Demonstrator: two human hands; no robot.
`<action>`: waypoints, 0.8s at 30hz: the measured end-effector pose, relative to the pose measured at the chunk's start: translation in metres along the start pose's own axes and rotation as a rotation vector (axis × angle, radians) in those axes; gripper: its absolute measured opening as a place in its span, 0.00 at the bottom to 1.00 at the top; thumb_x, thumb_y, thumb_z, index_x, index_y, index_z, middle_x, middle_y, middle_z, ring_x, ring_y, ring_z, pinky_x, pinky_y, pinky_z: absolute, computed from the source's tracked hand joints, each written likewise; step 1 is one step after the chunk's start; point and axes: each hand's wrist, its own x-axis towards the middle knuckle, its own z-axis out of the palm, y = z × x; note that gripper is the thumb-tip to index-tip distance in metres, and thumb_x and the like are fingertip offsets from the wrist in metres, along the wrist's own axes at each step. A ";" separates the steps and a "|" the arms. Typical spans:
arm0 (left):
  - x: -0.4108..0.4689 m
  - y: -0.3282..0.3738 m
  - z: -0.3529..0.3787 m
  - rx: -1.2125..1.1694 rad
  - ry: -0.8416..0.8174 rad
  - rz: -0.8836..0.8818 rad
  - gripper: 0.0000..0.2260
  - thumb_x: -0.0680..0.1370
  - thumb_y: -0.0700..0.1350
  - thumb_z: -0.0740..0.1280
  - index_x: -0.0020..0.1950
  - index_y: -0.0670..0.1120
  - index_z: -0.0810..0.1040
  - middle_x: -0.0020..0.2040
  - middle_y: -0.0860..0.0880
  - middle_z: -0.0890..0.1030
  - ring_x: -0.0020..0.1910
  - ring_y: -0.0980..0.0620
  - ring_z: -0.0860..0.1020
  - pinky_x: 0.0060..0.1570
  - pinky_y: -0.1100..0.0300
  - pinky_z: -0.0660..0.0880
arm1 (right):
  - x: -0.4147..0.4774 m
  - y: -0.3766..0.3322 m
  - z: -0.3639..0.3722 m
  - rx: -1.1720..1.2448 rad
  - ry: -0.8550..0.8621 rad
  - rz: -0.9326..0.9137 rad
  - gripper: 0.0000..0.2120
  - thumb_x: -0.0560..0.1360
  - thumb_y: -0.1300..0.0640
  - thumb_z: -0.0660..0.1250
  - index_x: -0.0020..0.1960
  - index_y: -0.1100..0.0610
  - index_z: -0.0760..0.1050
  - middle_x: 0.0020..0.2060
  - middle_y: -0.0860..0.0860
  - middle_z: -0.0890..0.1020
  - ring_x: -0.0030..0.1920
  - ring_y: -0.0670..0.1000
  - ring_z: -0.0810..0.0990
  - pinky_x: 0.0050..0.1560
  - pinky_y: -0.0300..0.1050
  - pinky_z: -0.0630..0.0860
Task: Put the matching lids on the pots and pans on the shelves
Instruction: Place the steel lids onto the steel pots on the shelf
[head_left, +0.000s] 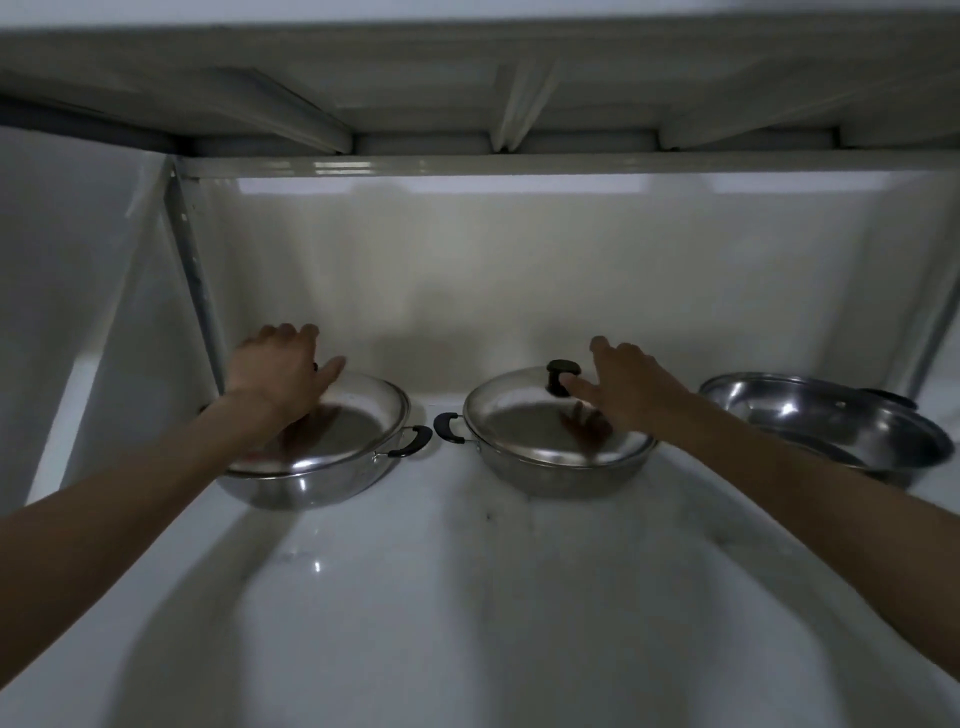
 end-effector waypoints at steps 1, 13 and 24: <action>-0.008 0.007 -0.009 -0.013 0.064 0.031 0.24 0.78 0.59 0.59 0.66 0.44 0.74 0.56 0.40 0.80 0.55 0.40 0.78 0.47 0.48 0.77 | -0.013 0.004 -0.007 0.006 0.010 0.015 0.27 0.79 0.41 0.58 0.64 0.63 0.66 0.54 0.63 0.76 0.53 0.62 0.77 0.48 0.51 0.73; -0.092 0.177 -0.102 -0.751 -0.254 0.167 0.12 0.70 0.52 0.66 0.48 0.48 0.81 0.48 0.41 0.82 0.40 0.41 0.82 0.45 0.53 0.81 | -0.175 0.101 -0.089 -0.109 0.014 0.336 0.16 0.74 0.51 0.65 0.57 0.58 0.79 0.51 0.58 0.84 0.50 0.59 0.82 0.49 0.47 0.78; -0.104 0.357 -0.067 -1.244 -0.650 -0.102 0.10 0.77 0.45 0.64 0.41 0.39 0.72 0.38 0.39 0.79 0.28 0.46 0.78 0.40 0.51 0.80 | -0.230 0.215 -0.086 -0.277 -0.125 0.537 0.25 0.78 0.40 0.58 0.64 0.58 0.68 0.61 0.59 0.71 0.55 0.59 0.77 0.52 0.52 0.73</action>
